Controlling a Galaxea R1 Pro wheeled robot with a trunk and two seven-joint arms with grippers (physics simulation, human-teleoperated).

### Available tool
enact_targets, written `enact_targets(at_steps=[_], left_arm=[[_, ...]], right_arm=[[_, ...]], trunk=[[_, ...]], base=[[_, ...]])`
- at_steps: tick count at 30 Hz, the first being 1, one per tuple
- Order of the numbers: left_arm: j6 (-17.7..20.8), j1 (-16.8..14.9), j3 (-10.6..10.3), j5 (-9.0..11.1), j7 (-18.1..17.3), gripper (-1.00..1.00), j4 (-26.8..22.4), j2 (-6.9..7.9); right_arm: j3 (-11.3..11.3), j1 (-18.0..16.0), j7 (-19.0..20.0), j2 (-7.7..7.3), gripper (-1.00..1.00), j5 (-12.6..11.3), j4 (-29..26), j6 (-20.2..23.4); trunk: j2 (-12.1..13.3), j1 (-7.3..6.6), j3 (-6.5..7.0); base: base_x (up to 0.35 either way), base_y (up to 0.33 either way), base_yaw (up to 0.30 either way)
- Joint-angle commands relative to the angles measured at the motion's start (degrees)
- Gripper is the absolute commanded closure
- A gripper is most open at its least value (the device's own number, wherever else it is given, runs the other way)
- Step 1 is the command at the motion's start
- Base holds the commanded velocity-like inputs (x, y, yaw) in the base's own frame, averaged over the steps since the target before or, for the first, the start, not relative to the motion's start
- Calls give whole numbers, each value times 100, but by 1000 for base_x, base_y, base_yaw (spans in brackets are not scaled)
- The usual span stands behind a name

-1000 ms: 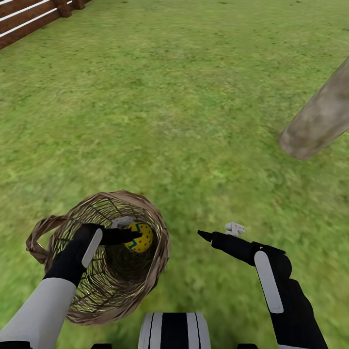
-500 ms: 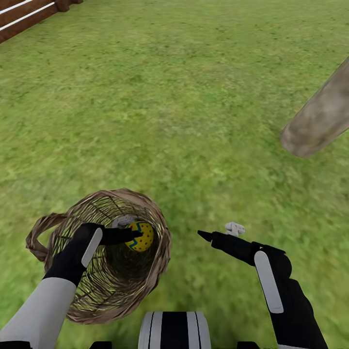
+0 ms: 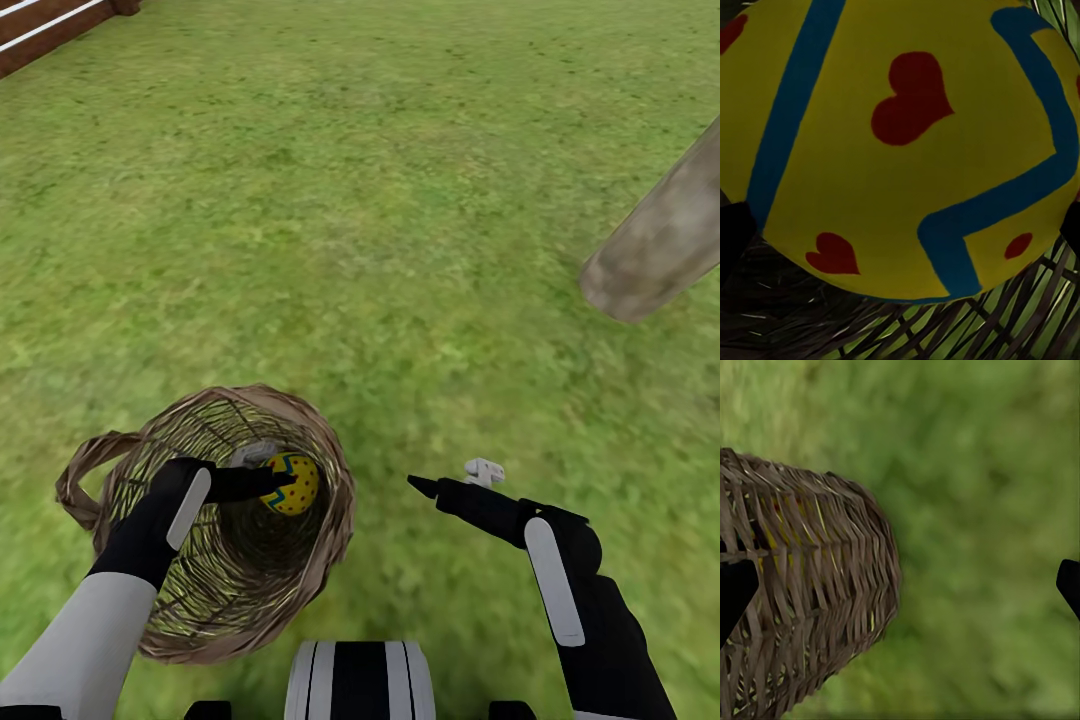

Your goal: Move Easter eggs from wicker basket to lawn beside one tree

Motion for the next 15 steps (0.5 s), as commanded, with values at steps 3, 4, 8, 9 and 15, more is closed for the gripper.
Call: enact_targets(at_steps=[3,4,8,9,15], left_arm=[[-1,1,-10,-139,-30,-100,181,3],[-1,1,-10,-139,-30,-100,181,3],[-1,1,-11,-138,-30,-100,180,3],[-1,1,-11,-139,-30,-100,180,3],[0,0,-11,-138,-32,100,177,3]], right_arm=[[-16,-3,58,6,-100,47,-4,30],[-16,-3,57,6,-100,47,-2,30],[-15,-3,57,6,-100,47,-3,27],[-15,-3,57,6,-100,47,-2,28],[-15,-3,58,6,-100,47,-2,29]], trunk=[[-1,1,-4],[-1,1,-4],[-1,1,-4],[-1,1,-4],[-1,1,-4]], base=[[0,0,0],[0,0,0],[0,0,0],[0,0,0],[0,0,0]])
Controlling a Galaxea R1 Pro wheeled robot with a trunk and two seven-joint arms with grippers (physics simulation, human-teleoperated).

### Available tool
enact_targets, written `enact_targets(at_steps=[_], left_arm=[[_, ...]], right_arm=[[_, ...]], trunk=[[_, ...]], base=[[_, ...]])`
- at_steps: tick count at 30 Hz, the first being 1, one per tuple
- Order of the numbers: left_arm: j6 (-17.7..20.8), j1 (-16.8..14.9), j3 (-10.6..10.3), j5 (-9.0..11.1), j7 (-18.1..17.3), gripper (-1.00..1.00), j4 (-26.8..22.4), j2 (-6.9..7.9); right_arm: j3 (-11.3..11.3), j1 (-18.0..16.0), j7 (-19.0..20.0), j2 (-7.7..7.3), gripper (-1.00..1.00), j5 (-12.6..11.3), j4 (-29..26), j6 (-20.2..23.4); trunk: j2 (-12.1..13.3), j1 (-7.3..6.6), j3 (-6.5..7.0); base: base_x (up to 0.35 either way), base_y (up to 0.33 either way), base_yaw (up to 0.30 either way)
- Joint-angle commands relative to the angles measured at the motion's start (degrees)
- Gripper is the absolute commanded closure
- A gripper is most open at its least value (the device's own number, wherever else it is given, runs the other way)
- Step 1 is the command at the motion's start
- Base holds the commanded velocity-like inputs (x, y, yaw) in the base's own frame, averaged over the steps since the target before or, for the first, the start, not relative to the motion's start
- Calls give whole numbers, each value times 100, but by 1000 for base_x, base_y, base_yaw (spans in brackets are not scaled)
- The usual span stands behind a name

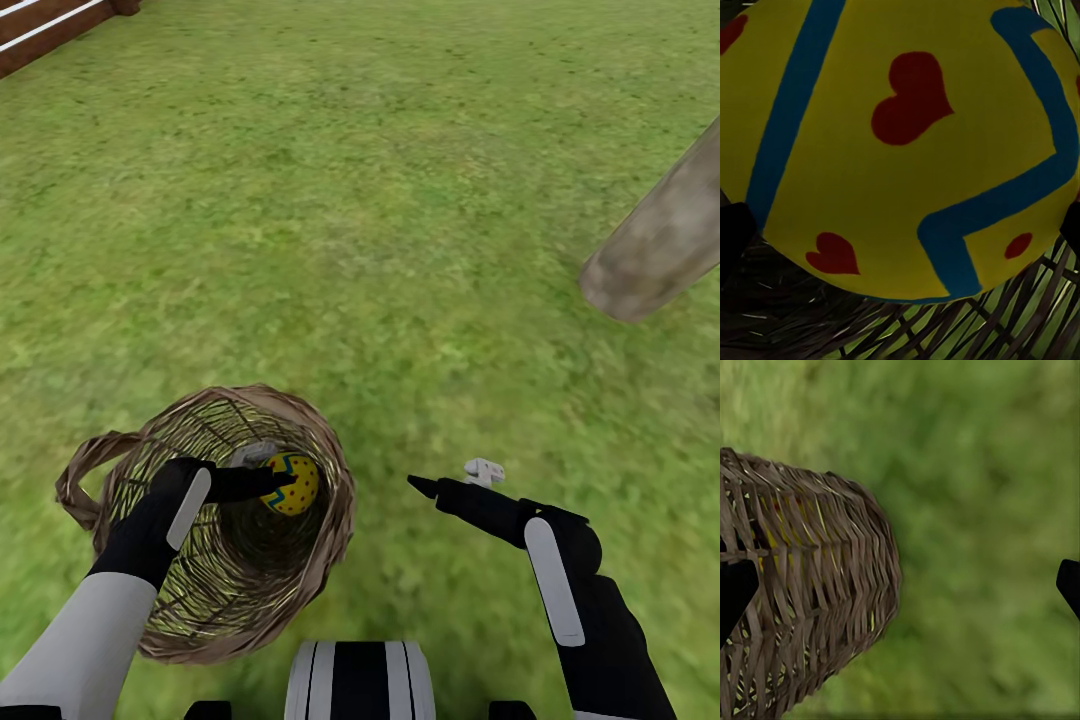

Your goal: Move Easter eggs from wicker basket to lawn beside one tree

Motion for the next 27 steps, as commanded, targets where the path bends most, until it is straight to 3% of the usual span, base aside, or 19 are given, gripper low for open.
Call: enact_targets(at_steps=[1,27], left_arm=[[-1,0,-6,-128,-31,100,179,3],[-1,2,-6,-87,-38,100,145,12]], right_arm=[[-16,-3,58,6,-100,47,-2,30],[-16,-3,58,6,-100,47,-1,30]], trunk=[[-1,1,-4],[-1,1,-4]], base=[[0,0,0],[16,0,0]])
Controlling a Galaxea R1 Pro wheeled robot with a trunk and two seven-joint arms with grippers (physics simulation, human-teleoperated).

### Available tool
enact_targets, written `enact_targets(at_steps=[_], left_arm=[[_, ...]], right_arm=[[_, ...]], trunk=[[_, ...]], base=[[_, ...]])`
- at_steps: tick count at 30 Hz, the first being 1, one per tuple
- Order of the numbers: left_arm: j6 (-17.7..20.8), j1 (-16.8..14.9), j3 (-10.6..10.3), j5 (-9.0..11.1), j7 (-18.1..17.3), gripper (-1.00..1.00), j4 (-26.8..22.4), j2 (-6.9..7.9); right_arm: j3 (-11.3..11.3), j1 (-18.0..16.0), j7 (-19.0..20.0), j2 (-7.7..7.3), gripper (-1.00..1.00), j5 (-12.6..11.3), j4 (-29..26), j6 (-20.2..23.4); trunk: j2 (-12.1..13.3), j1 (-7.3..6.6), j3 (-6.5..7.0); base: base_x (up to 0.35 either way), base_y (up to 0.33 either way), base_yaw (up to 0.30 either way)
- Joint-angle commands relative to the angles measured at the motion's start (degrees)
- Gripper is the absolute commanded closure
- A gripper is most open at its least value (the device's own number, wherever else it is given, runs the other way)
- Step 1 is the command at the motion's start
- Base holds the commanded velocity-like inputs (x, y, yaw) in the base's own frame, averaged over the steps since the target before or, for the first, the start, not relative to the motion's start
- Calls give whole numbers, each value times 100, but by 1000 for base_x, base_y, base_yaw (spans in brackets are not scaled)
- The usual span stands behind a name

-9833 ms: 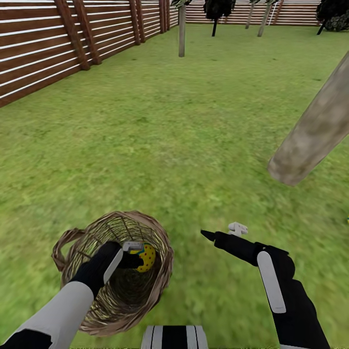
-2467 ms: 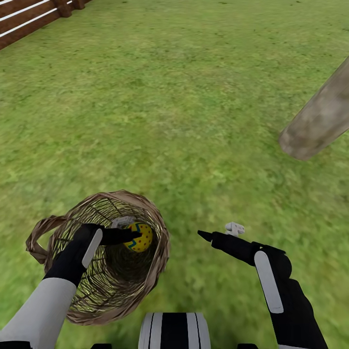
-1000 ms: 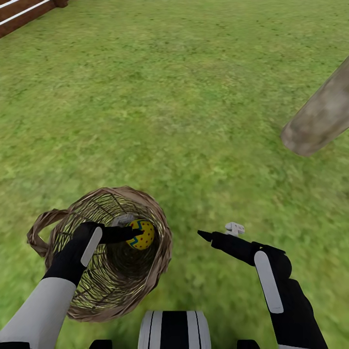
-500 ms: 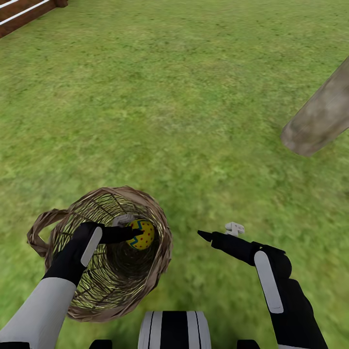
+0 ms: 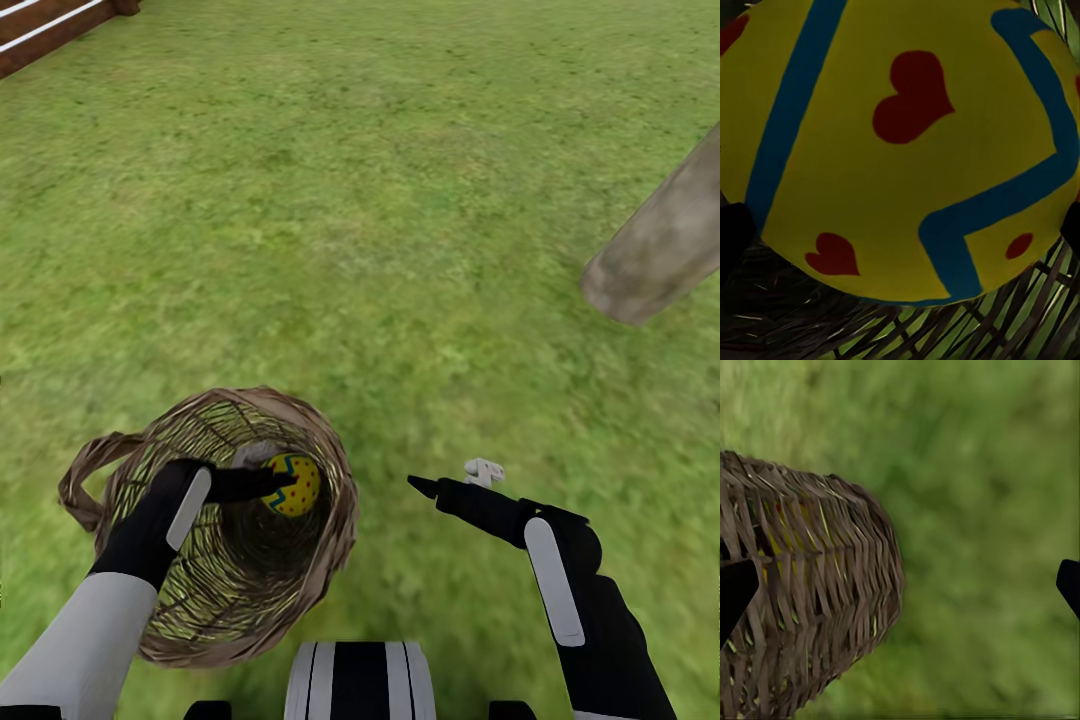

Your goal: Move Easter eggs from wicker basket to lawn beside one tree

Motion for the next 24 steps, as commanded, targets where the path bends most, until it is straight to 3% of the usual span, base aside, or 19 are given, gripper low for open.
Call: enact_targets(at_steps=[1,24], left_arm=[[-13,0,0,-214,-36,100,100,4],[-13,0,-1,-214,-44,100,80,4]], right_arm=[[-16,-3,58,6,-100,47,-3,29],[-13,-3,59,6,-100,47,-3,28]], trunk=[[-1,0,-4],[-1,0,-4]], base=[[-72,0,0],[-70,12,0]])
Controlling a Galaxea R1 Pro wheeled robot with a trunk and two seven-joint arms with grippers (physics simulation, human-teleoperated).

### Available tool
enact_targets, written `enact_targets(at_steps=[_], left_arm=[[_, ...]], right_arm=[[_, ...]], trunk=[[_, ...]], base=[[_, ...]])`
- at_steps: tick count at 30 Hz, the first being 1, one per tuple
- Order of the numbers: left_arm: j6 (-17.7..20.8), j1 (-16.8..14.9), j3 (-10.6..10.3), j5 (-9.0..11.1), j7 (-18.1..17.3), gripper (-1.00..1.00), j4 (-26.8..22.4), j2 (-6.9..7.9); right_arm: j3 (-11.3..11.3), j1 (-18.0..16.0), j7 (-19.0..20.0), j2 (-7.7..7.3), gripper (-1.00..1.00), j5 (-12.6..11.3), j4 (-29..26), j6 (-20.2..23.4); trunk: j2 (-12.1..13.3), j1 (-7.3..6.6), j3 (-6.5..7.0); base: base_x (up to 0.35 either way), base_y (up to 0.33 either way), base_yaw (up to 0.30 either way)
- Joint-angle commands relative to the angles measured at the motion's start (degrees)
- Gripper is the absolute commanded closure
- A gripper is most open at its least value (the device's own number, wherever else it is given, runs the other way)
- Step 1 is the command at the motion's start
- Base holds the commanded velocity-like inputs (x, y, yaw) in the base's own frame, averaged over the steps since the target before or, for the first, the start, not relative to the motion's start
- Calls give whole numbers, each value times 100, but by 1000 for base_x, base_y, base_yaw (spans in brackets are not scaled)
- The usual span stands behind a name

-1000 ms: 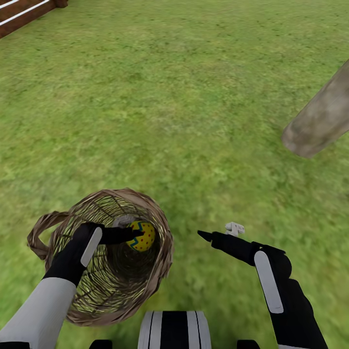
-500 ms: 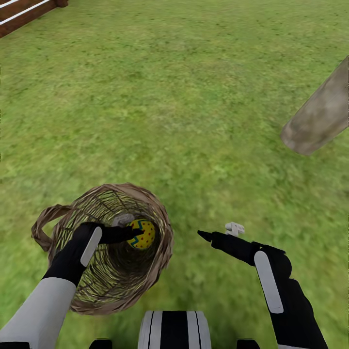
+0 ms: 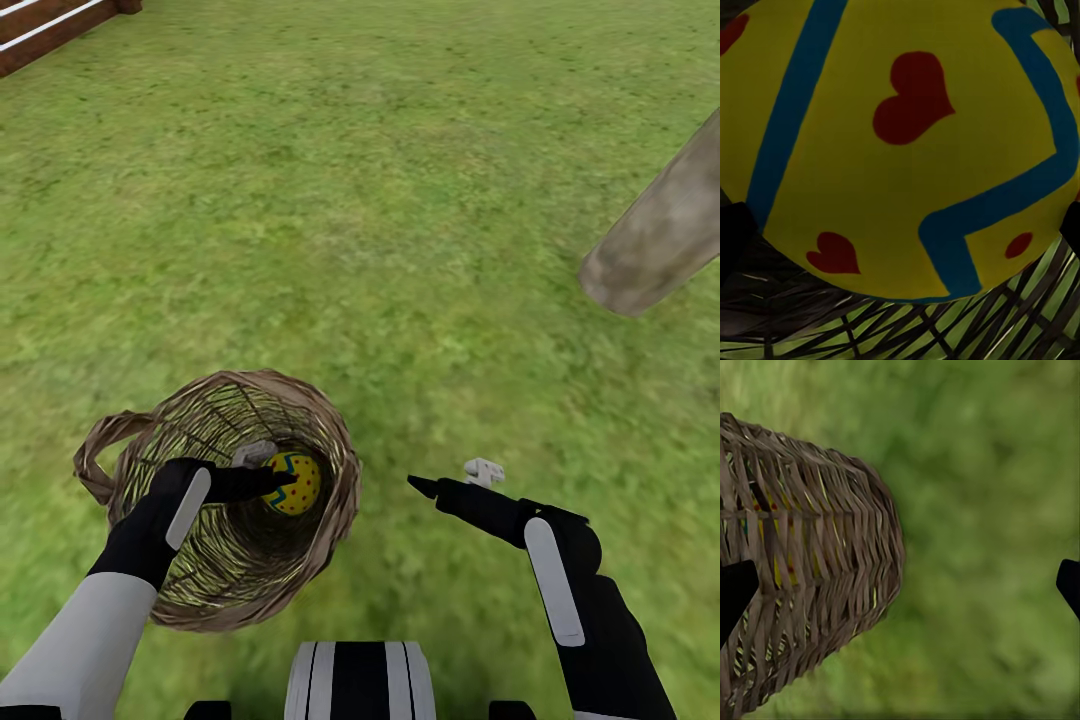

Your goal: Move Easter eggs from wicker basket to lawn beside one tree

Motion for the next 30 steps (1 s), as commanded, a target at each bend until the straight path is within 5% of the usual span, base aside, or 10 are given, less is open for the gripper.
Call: enact_targets(at_steps=[1,14,24,30], left_arm=[[-7,0,-8,-216,-39,100,114,5],[-7,0,-8,-222,-40,100,152,5],[6,0,-8,-246,-30,100,181,12],[272,-7,-5,-250,3,100,184,7]], right_arm=[[-17,-3,58,6,-100,46,-3,29],[64,-3,54,7,-100,46,-3,30],[99,-3,52,6,-100,46,-3,30],[96,-3,54,6,-100,46,-3,30]], trunk=[[-1,0,-4],[4,-10,85],[18,-36,306],[19,-39,329]], base=[[-2,1,0],[0,0,0],[0,0,0],[0,0,0]])
